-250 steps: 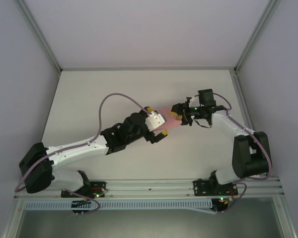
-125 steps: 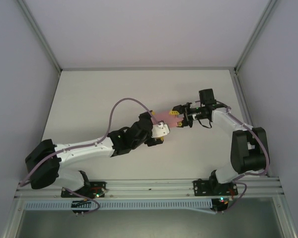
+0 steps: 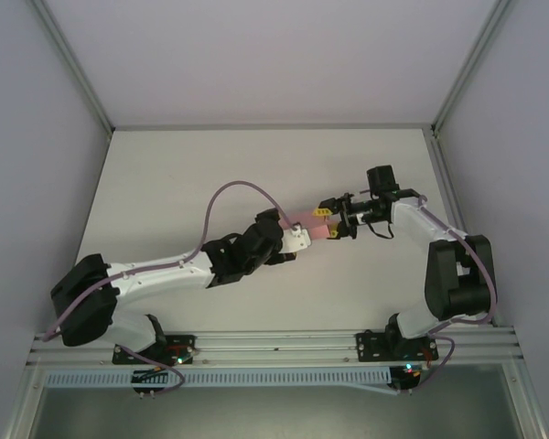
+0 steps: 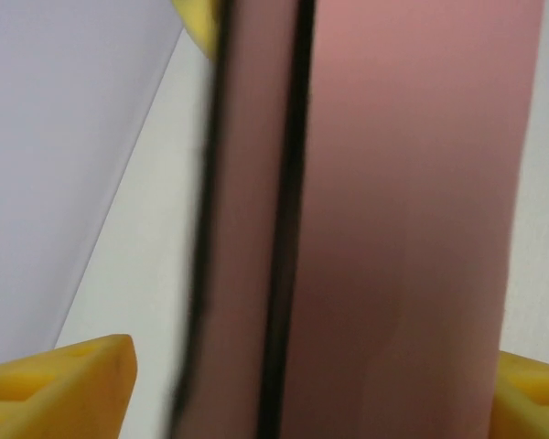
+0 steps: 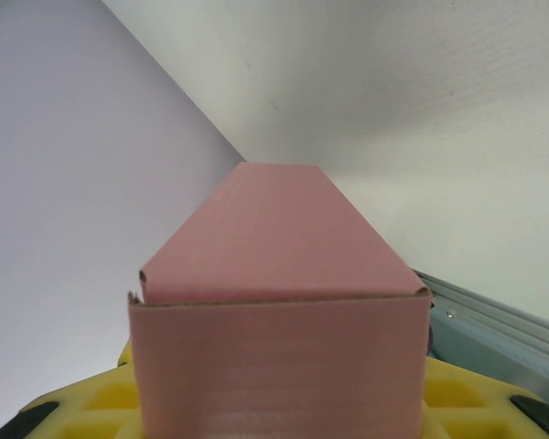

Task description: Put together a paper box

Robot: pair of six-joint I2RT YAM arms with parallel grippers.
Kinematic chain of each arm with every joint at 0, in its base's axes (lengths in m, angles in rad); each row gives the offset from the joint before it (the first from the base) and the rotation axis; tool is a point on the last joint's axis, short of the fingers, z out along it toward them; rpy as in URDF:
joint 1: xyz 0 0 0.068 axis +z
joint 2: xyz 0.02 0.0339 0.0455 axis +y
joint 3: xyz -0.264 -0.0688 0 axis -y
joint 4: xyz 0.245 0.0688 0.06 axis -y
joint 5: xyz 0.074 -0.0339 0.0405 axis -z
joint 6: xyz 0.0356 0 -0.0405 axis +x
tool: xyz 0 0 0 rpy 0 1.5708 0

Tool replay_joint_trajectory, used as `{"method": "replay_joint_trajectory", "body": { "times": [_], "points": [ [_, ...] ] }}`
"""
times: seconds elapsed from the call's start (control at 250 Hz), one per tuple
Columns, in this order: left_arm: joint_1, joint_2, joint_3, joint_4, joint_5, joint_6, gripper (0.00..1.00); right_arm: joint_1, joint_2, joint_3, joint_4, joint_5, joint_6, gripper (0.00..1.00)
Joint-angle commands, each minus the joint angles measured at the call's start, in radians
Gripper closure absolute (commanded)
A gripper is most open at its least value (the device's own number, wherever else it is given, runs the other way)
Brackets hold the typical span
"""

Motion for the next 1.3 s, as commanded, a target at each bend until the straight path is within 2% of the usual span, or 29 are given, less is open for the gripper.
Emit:
{"method": "replay_joint_trajectory", "body": {
  "times": [0.0,0.188,0.228,0.315,0.399,0.435,0.479,0.539,0.559,0.571,0.767,0.902,1.086,1.202,1.298],
  "points": [
    [0.012,0.026,0.037,0.000,-0.023,0.008,0.27,0.003,-0.010,0.017,-0.068,-0.054,-0.054,0.67],
    [0.012,0.014,0.036,0.029,0.012,0.014,0.42,0.006,0.002,0.017,-0.084,-0.050,-0.084,0.65],
    [0.012,0.013,0.033,0.036,0.011,0.020,0.46,0.006,0.006,0.022,-0.088,-0.046,-0.094,0.59],
    [0.014,0.013,0.034,0.037,0.016,0.030,0.56,0.012,0.007,0.020,-0.083,-0.040,-0.097,0.52],
    [0.018,0.020,0.041,0.023,0.023,0.029,0.59,0.015,0.008,0.021,-0.076,-0.037,-0.098,0.44],
    [0.020,0.022,0.044,0.013,0.032,0.027,0.60,0.015,0.006,0.021,-0.068,-0.033,-0.098,0.36],
    [0.024,0.022,0.047,0.000,0.045,0.020,0.61,0.015,0.000,0.021,-0.058,-0.016,-0.100,0.18],
    [0.033,0.020,0.046,-0.015,0.063,0.009,0.63,0.014,-0.012,0.020,-0.040,0.025,-0.102,0.12],
    [0.036,0.019,0.045,-0.019,0.068,0.004,0.63,0.013,-0.018,0.019,-0.027,0.039,-0.101,0.02],
    [0.039,0.017,0.046,-0.022,0.072,0.002,0.63,0.013,-0.020,0.019,-0.023,0.047,-0.101,0.00],
    [0.085,0.001,0.073,-0.191,0.221,-0.033,0.64,-0.036,-0.080,0.022,0.047,0.210,-0.128,0.00],
    [0.117,0.021,0.102,-0.298,0.264,-0.059,0.68,-0.080,-0.123,0.057,0.085,0.341,-0.195,0.00],
    [0.150,0.049,0.129,-0.394,0.365,-0.035,0.68,-0.116,-0.211,0.025,0.307,0.521,-0.274,0.00],
    [0.224,0.071,0.141,-0.463,0.551,0.014,0.65,-0.117,-0.248,0.009,0.418,0.484,-0.437,0.00],
    [0.292,0.111,0.158,-0.487,0.610,0.030,0.65,-0.110,-0.285,-0.024,0.489,0.377,-0.574,0.00]
  ]
}}
